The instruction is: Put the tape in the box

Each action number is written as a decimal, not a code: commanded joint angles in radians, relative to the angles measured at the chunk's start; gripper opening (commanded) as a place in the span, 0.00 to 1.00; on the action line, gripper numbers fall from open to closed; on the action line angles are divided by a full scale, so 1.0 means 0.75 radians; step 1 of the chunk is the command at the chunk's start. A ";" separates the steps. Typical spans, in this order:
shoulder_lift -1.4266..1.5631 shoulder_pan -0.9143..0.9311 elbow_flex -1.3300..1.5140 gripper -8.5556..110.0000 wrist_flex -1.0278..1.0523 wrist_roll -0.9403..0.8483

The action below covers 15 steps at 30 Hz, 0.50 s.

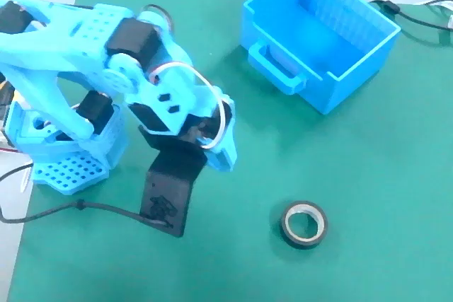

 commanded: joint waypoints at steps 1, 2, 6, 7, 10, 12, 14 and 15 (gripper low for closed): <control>-0.198 0.035 -0.280 0.08 0.115 -0.012; -0.250 0.041 -0.325 0.09 0.129 -0.012; -0.374 0.061 -0.432 0.12 0.135 -0.018; -0.401 0.063 -0.448 0.13 0.137 -0.020; -0.489 0.067 -0.503 0.15 0.137 -0.022; -0.554 0.070 -0.540 0.16 0.137 -0.022; -0.620 0.070 -0.579 0.18 0.137 -0.025; -0.652 0.072 -0.597 0.19 0.137 -0.027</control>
